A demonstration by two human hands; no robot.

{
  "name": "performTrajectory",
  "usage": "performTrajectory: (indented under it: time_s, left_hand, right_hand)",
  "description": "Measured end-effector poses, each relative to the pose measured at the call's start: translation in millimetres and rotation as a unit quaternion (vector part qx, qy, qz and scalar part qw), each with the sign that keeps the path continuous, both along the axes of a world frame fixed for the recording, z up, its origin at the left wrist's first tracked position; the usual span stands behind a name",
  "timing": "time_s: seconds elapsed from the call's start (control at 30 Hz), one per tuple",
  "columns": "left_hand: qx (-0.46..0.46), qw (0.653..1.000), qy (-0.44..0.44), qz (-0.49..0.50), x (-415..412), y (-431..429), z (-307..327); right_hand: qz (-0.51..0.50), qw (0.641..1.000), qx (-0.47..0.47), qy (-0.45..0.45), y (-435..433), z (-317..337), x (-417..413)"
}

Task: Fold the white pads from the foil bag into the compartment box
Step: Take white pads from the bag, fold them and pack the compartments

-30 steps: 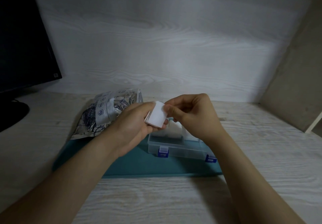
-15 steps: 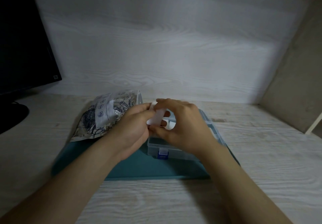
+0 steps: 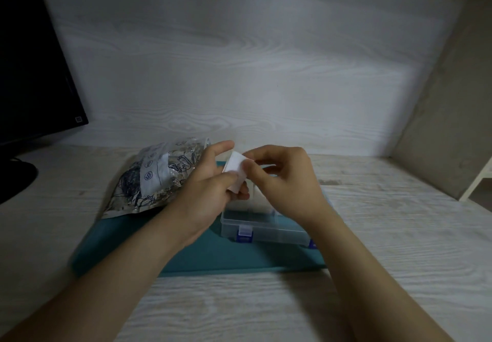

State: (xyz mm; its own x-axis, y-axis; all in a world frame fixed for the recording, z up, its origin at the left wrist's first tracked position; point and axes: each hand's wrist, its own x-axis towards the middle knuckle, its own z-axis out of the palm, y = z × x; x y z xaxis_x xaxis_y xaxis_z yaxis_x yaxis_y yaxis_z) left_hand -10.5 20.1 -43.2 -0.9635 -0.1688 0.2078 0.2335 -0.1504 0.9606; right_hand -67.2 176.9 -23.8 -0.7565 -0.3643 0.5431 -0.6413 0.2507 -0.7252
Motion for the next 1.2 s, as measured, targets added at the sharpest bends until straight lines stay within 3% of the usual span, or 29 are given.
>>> performTrajectory:
  time_s: [0.07, 0.13, 0.23, 0.33, 0.43, 0.57, 0.8, 0.97, 1.2]
  left_hand:
    - [-0.066, 0.997, 0.025, 0.018, 0.4, 1.7, -4.0]
    - [-0.193, 0.977, 0.064, 0.064, 1.1, 4.3, -9.6]
    - [-0.424, 0.888, 0.134, 0.117, 5.5, 7.9, -16.9]
    - [-0.562, 0.802, 0.19, 0.07, 8.9, 10.5, -23.2]
    - [-0.602, 0.766, 0.221, 0.046, 8.4, 16.9, -24.8]
    - [-0.624, 0.744, 0.227, 0.066, 4.2, 28.9, -24.0]
    - [-0.718, 0.668, 0.19, 0.05, 1.8, 49.2, -22.9]
    - [-0.719, 0.682, 0.132, 0.024, 1.4, 54.3, -22.1]
    - [-0.734, 0.675, 0.062, -0.03, -2.1, 57.7, -15.3]
  right_hand:
    - [0.025, 0.996, -0.062, -0.055, 1.7, 2.7, -2.3]
    - [0.016, 0.989, -0.124, -0.076, 5.1, 4.4, -6.4]
    - [-0.031, 0.984, -0.161, -0.07, 15.9, 5.8, -16.6]
    - [-0.074, 0.988, -0.13, -0.05, 38.4, 7.5, -24.7]
    - [-0.113, 0.991, -0.045, -0.055, 66.9, -1.3, -32.5]
    - [-0.181, 0.978, 0.093, -0.048, 91.9, -18.8, -39.3]
    - [-0.211, 0.959, 0.188, -0.032, 93.8, -21.2, -41.2]
    - [-0.226, 0.945, 0.234, -0.028, 91.4, -23.8, -37.1]
    - [-0.266, 0.905, 0.33, 0.044, 90.4, -23.5, -31.6]
